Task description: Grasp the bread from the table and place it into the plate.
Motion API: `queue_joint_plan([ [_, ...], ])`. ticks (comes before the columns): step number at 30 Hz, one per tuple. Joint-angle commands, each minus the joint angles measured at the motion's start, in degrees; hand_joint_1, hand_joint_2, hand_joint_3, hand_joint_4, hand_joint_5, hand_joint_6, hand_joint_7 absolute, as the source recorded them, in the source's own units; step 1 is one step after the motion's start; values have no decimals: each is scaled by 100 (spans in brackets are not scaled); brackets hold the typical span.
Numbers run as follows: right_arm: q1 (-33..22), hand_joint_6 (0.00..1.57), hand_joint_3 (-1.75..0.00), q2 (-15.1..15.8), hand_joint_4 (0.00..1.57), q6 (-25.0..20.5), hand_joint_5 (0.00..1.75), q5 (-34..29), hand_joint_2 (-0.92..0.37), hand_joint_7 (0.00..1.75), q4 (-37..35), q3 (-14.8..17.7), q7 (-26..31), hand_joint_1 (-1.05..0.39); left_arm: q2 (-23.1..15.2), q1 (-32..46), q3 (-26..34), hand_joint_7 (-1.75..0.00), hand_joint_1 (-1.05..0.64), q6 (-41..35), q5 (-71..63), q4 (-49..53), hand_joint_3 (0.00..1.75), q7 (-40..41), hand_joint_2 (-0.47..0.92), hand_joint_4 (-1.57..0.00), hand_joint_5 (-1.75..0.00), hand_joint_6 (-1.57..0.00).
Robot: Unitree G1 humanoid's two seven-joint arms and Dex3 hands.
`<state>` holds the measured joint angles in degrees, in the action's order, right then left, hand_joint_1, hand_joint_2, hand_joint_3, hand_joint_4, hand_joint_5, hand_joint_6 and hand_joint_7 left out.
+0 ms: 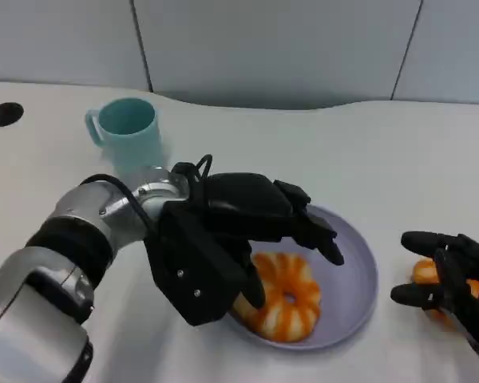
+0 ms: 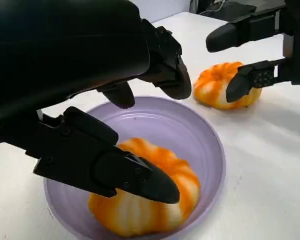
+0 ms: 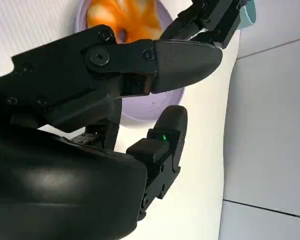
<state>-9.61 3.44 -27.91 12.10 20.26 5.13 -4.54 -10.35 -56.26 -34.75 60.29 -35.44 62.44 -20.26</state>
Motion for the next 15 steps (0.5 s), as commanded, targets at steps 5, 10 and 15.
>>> queue_joint_plan([
  [5,16,60,-47,24,53,-15,101,86,-92,45,-13,102,-55,-33,-185,-209,300,-19,-73,114,396,-93,6,-304,92,0,-45,-16],
  [10,5,60,-45,-20,51,-29,103,155,-92,56,14,135,-35,-32,-452,-29,941,-17,-72,-27,1567,-67,5,-1119,92,0,-44,-18],
  [15,-22,57,-46,1,51,-38,104,126,-92,59,56,121,-21,-31,-690,430,1829,-14,-69,-796,3379,-98,4,-3055,92,0,-38,-20],
])
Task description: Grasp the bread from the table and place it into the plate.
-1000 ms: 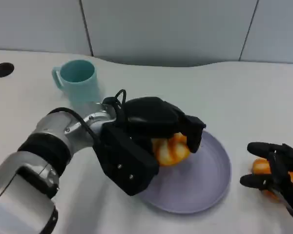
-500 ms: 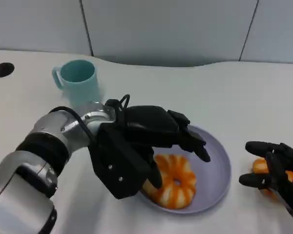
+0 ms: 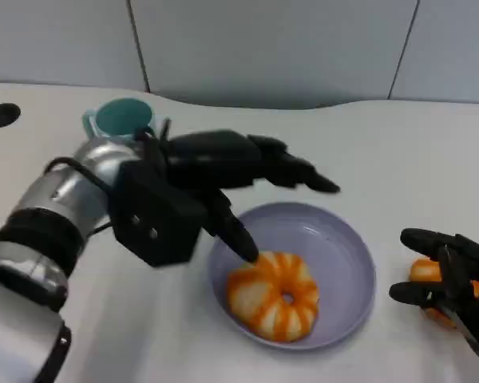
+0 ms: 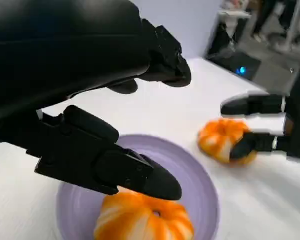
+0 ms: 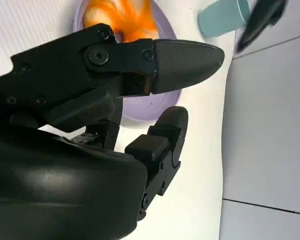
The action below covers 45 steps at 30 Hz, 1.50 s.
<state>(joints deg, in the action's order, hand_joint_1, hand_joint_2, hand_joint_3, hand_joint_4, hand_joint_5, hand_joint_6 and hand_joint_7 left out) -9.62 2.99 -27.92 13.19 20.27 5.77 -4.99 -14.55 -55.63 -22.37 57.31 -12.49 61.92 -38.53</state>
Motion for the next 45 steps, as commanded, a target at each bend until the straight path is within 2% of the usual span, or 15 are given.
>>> queue_joint_plan([
  [1,-27,57,-45,50,51,-35,104,10,-92,59,63,54,23,-31,-331,477,764,-12,-69,-608,1354,-66,5,-1503,92,0,-36,-19],
  [4,-35,57,-45,39,52,-1,104,55,-92,61,31,79,-13,-31,-516,875,1263,-10,-69,-1026,2029,-327,7,-2107,92,0,-34,-21],
  [9,-35,57,-45,35,52,9,104,65,-92,63,20,86,-19,-31,-543,1054,1522,-9,-68,-1272,2176,-612,8,-2398,92,0,-33,-21],
  [13,-51,54,-44,41,52,52,105,43,-92,64,-4,64,-44,-32,-1080,2043,2136,-6,-77,-1879,2777,-1190,10,-2680,92,-4,-35,-18],
  [17,-58,53,-43,26,51,54,106,64,-92,66,5,86,-56,-33,-1003,2817,2486,-8,-75,-2198,2944,-1341,8,-2421,92,-17,-44,-25],
  [18,-61,53,-43,33,51,47,105,62,-92,66,11,91,-54,-33,-1031,2962,2516,-8,-74,-2317,2882,-1312,7,-2323,92,-18,-52,-29],
  [20,-65,53,-43,45,51,44,105,49,-92,67,22,95,-51,-32,-1114,3155,2519,-7,-70,-2560,2728,-1312,5,-2189,92,-12,-92,-39],
  [22,-69,53,-43,63,51,28,105,26,-92,68,37,84,-54,-32,-1265,3199,2432,-10,-65,-2633,2469,-1264,4,-2143,92,-15,-118,-48],
  [27,-77,53,-43,74,50,22,104,5,-92,69,57,79,-60,-32,-1447,3178,2287,-17,-54,-3115,2026,-1100,2,-2064,92,-19,-140,-61],
  [29,-75,52,-44,48,51,-26,104,35,-92,69,77,101,-33,-32,-1480,3169,2167,-96,-40,-3366,1799,-969,1,-1933,91,-31,-150,-44],
  [32,-70,53,-44,45,52,-82,104,52,-92,70,102,109,-11,-33,-1506,3207,1947,-138,-37,-3581,1388,-1059,0,-1648,90,-39,-158,-38],
  [36,-79,52,-44,68,52,-62,104,75,-92,70,94,121,-52,-33,-1552,3249,1675,-153,-36,-3689,940,-1288,0,-1429,90,-35,-173,-33],
  [39,-87,52,-44,76,52,-7,104,65,-92,71,61,136,-76,-33,-1599,3248,1515,-155,-36,-3663,730,-1390,0,-1419,88,-41,-171,-38],
  [41,-85,52,-44,63,53,-26,104,60,-92,71,69,145,-60,-32,-1612,3280,1475,-168,-36,-3646,661,-1470,0,-1368,86,-45,-174,-37],
  [45,-77,52,-44,95,53,3,104,46,-92,72,42,157,-93,-33,-1447,3687,1568,-174,-39,-3633,650,-1981,1,-755,89,-52,-175,-42],
])
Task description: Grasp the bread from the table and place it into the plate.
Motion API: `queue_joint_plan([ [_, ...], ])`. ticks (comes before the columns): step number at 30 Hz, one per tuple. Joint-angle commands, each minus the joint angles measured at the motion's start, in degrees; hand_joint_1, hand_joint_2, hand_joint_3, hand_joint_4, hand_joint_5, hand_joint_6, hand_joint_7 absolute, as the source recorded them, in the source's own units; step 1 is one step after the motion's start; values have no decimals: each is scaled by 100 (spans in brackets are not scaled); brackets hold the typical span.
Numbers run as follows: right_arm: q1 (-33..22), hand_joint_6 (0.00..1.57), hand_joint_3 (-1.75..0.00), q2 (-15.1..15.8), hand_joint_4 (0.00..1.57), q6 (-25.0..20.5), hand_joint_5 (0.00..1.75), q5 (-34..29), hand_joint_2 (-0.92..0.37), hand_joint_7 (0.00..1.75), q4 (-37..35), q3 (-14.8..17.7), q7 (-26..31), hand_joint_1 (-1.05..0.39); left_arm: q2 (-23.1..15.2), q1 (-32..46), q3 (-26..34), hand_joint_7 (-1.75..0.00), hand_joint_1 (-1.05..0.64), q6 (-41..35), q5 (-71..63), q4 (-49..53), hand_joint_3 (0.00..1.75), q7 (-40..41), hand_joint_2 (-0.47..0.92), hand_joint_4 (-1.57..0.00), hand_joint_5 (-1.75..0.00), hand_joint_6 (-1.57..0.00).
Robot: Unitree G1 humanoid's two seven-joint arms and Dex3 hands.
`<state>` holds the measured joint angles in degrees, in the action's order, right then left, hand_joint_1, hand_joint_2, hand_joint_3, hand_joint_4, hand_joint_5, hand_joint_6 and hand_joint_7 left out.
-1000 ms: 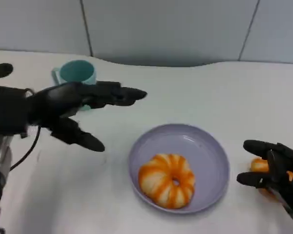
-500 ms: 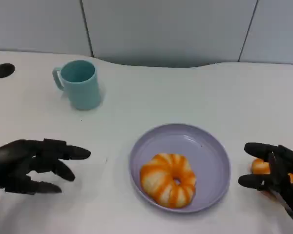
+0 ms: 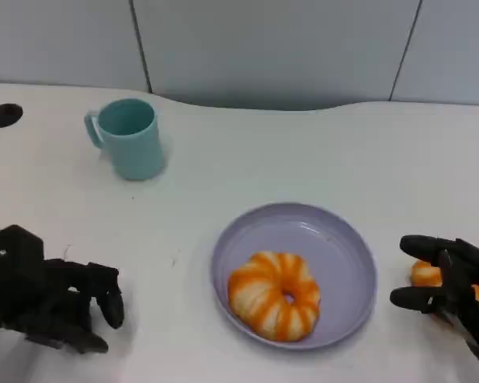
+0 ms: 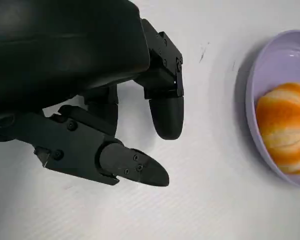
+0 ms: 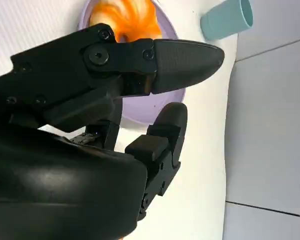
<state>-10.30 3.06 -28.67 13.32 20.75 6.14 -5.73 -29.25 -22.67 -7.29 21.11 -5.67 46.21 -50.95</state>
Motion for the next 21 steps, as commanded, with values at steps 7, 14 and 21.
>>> queue_joint_plan([
  [7,7,51,-44,107,52,44,104,-1,-92,72,-8,150,-12,-33,374,760,237,-175,-43,-523,328,-789,2,860,91,-58,-175,-48],
  [14,33,51,-43,118,53,110,104,13,-92,73,-85,197,-60,-32,376,616,162,-175,-44,-672,298,-649,1,872,92,-60,-175,-51],
  [21,44,50,-43,145,51,165,106,66,-92,74,-182,266,-170,-32,401,532,105,-175,-44,-526,330,-465,1,809,92,-62,-175,-53],
])
